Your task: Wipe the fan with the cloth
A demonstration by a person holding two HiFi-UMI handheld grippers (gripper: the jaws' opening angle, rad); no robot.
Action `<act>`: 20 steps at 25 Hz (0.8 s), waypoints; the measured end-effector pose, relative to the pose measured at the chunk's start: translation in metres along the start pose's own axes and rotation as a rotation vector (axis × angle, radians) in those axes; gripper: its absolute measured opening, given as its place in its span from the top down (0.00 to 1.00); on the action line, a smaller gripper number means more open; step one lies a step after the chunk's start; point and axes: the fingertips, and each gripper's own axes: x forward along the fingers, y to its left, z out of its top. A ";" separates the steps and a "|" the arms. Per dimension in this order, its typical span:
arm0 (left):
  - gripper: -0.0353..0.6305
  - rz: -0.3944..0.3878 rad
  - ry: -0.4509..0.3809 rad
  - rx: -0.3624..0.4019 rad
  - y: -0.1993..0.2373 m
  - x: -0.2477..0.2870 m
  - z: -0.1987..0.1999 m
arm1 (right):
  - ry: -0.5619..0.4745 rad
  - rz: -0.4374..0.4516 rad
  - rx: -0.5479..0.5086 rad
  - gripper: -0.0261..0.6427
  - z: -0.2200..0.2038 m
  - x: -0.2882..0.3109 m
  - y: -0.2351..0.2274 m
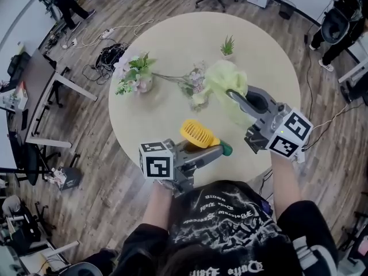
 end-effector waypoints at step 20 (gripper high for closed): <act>0.66 0.938 0.302 -0.038 0.194 -0.108 -0.084 | -0.091 -0.305 0.195 0.91 -0.040 -0.093 -0.036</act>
